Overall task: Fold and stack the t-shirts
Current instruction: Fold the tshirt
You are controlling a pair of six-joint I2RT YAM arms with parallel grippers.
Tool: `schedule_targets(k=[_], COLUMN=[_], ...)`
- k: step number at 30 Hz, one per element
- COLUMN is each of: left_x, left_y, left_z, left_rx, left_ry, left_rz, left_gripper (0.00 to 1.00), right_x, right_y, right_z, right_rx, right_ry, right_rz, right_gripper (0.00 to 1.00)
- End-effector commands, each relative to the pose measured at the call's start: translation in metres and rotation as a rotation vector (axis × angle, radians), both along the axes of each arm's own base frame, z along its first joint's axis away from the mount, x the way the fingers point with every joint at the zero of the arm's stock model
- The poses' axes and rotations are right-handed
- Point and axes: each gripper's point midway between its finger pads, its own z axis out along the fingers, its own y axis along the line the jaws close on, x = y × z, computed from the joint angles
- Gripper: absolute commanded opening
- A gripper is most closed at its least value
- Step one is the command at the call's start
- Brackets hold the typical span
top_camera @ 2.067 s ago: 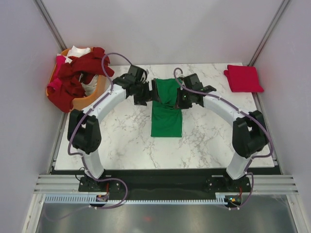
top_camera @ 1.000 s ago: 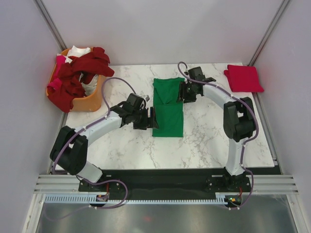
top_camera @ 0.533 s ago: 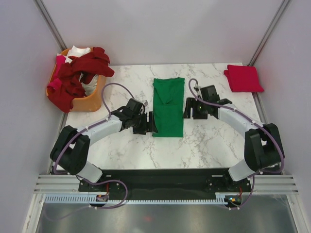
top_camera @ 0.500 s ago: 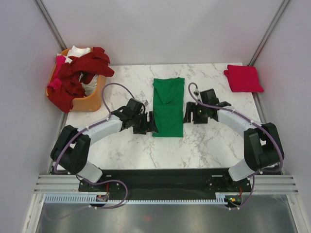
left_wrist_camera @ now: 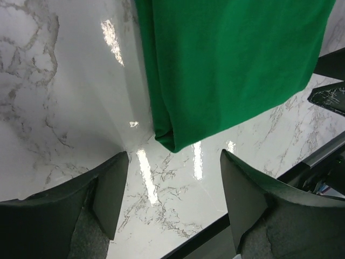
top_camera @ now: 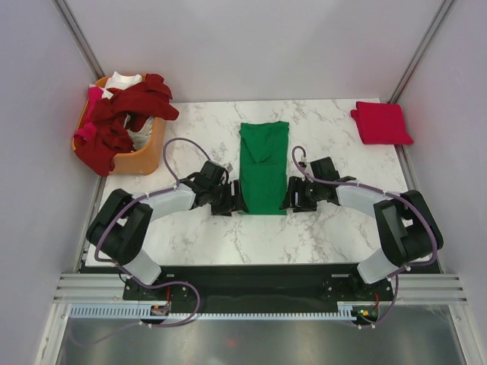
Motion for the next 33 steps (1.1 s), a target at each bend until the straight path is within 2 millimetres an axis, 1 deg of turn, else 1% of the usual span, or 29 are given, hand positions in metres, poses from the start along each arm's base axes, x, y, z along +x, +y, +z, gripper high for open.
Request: schedule_targets(k=[1, 5, 6, 8, 9, 11, 12, 14, 16, 18, 20, 21, 22, 23, 24, 25, 26, 27, 30, 33], left_x=[0.002, 0.0, 0.001, 0.001, 0.002, 0.003, 0.004, 0.005, 0.005, 0.006, 0.005, 0.006, 0.006, 0.006, 0.005, 0.006, 0.005, 0.006, 0.004, -0.001], left_y=[-0.009, -0.01, -0.01, -0.01, -0.01, -0.012, -0.012, -0.013, -0.013, -0.013, -0.013, -0.014, -0.014, -0.014, -0.014, -0.014, -0.014, -0.014, -0.015, -0.014], left_z=[0.002, -0.004, -0.005, -0.009, -0.01, -0.011, -0.013, -0.015, -0.018, -0.021, -0.023, -0.024, -0.025, -0.026, -0.027, -0.026, -0.026, -0.024, -0.018, -0.003], left_rx=[-0.052, -0.053, -0.057, -0.053, -0.054, -0.058, -0.054, -0.056, -0.054, -0.054, -0.053, -0.054, -0.055, -0.055, -0.054, -0.054, -0.053, -0.055, -0.071, -0.101], left_ry=[-0.003, 0.01, 0.006, 0.013, 0.012, 0.01, 0.014, 0.012, 0.019, 0.021, 0.026, 0.025, 0.028, 0.029, 0.031, 0.028, 0.026, 0.021, 0.014, 0.002], left_rz=[0.004, 0.002, 0.003, 0.006, 0.006, 0.008, 0.011, 0.013, 0.012, 0.015, 0.014, 0.014, 0.014, 0.012, 0.012, 0.011, 0.012, 0.013, 0.007, 0.014], left_gripper=[0.75, 0.73, 0.73, 0.72, 0.71, 0.7, 0.7, 0.69, 0.63, 0.51, 0.41, 0.31, 0.27, 0.24, 0.16, 0.14, 0.08, 0.03, 0.02, 0.02], right_x=[-0.001, -0.008, -0.012, -0.015, -0.017, -0.018, -0.017, -0.017, -0.016, -0.015, -0.014, -0.015, -0.015, -0.015, -0.015, -0.015, -0.015, -0.014, -0.016, -0.02], right_y=[0.011, 0.016, 0.017, 0.017, 0.016, 0.015, 0.015, 0.015, 0.016, 0.016, 0.016, 0.017, 0.017, 0.017, 0.018, 0.018, 0.018, 0.018, 0.019, 0.018], right_z=[-0.006, -0.014, -0.017, -0.021, -0.023, -0.025, -0.026, -0.025, -0.024, -0.025, -0.025, -0.026, -0.026, -0.026, -0.026, -0.025, -0.025, -0.023, -0.02, -0.013], right_rx=[0.044, 0.04, 0.037, 0.034, 0.03, 0.026, 0.024, 0.024, 0.025, 0.024, 0.024, 0.025, 0.027, 0.028, 0.028, 0.029, 0.029, 0.034, 0.041, 0.039], right_ry=[-0.006, 0.014, 0.019, 0.032, 0.039, 0.043, 0.041, 0.043, 0.041, 0.045, 0.049, 0.049, 0.052, 0.05, 0.051, 0.048, 0.048, 0.042, 0.043, 0.048], right_rz=[0.013, 0.023, 0.03, 0.029, 0.027, 0.022, 0.02, 0.021, 0.019, 0.02, 0.019, 0.022, 0.022, 0.024, 0.028, 0.028, 0.028, 0.026, 0.027, 0.022], right_gripper=[0.67, 0.65, 0.61, 0.57, 0.52, 0.49, 0.46, 0.44, 0.42, 0.39, 0.36, 0.34, 0.32, 0.29, 0.24, 0.2, 0.16, 0.1, 0.0, 0.0])
